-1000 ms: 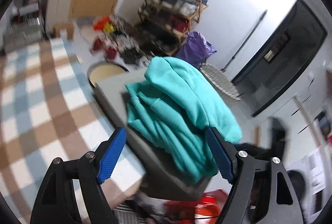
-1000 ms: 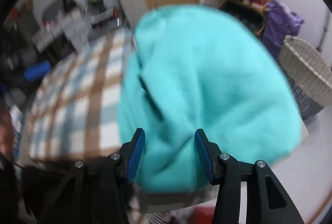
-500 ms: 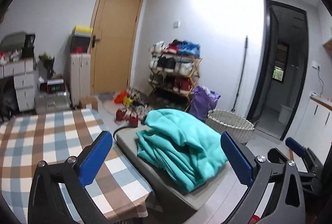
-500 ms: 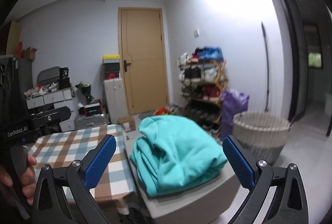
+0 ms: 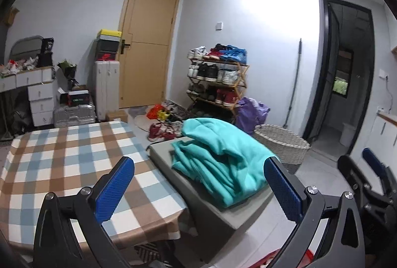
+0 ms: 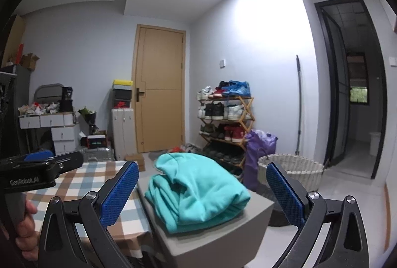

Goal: Fold large clothes

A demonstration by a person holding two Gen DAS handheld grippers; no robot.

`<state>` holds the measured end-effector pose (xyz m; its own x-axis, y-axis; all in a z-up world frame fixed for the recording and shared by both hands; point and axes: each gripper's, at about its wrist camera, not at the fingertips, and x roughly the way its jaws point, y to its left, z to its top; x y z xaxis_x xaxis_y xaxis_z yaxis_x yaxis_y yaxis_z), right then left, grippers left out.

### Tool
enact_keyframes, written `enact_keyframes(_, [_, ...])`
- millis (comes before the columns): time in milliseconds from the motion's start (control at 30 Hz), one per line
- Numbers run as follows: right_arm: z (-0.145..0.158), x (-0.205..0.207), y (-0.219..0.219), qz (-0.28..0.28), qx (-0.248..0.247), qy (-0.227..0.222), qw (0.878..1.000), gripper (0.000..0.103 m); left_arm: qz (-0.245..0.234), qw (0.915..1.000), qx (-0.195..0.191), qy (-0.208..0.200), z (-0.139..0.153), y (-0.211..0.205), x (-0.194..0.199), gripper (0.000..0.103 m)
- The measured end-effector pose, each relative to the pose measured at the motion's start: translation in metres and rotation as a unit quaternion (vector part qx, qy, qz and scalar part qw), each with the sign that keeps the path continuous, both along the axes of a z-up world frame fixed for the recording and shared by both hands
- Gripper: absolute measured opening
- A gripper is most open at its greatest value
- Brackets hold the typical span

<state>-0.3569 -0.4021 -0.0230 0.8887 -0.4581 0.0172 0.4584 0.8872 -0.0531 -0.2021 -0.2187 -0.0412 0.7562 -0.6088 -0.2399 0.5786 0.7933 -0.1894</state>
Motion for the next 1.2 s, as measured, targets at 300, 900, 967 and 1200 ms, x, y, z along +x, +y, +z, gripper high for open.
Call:
enact_keyframes(300, [-0.008,-0.004,-0.003,0.005,0.034,-0.004,0.999,0.103,0.005,0.9998,0.019,-0.011,-0.007,-0.010,-0.007,0.102])
enact_keyframes(900, [-0.013,-0.008,-0.012,-0.002,0.064,0.003,0.998,0.103,-0.005,0.9998,0.016,-0.006,-0.003,-0.011,-0.018,0.102])
enact_keyframes(967, [-0.013,-0.008,-0.013,-0.003,0.066,0.007,0.998,0.103,-0.004,0.9998,0.018,-0.005,-0.003,-0.012,-0.018,0.102])
enact_keyframes(1200, [-0.012,-0.009,-0.018,-0.004,0.078,0.006,0.997,0.103,-0.004,0.9998,0.019,0.001,-0.004,-0.013,-0.017,0.102])
